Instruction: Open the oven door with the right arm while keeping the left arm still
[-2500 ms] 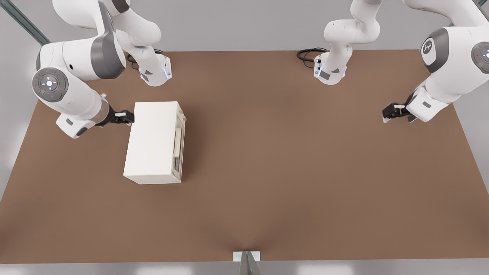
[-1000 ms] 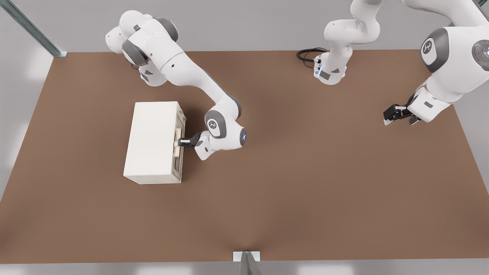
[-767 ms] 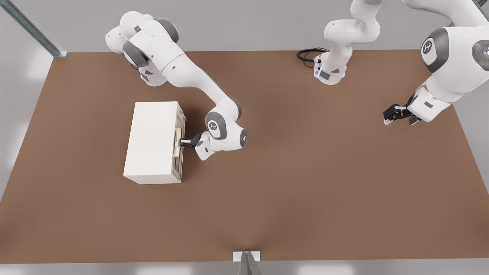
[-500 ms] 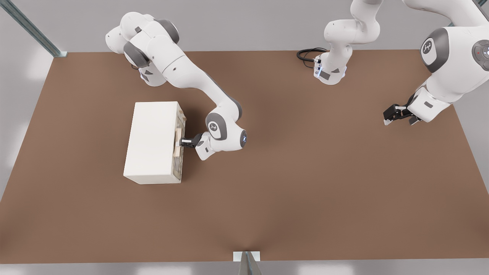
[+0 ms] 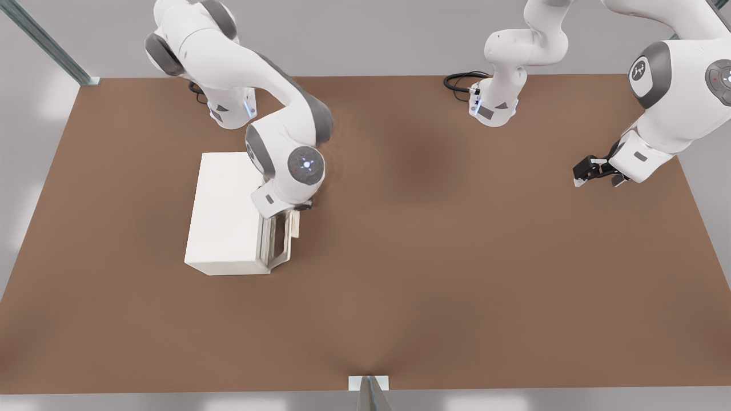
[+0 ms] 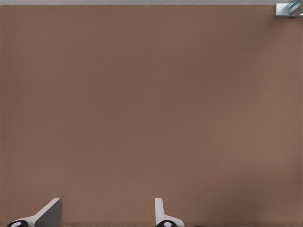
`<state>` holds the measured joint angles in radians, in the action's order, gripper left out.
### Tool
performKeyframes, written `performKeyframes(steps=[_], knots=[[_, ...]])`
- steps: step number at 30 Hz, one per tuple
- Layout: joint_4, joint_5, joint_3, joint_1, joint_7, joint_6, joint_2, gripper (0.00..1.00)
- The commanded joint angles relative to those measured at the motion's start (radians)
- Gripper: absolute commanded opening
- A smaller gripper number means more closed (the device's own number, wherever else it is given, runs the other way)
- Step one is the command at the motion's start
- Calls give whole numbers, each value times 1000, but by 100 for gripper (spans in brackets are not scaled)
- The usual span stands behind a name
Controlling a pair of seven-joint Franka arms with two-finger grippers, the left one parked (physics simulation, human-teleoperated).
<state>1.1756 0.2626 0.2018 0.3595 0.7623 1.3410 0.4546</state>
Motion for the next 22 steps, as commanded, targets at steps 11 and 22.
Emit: performKeyframes(steps=[11, 22], knots=[[4, -316, -131, -243, -811, -13, -171, 100], [6, -309, -131, -243, -810, -6, -169, 100]])
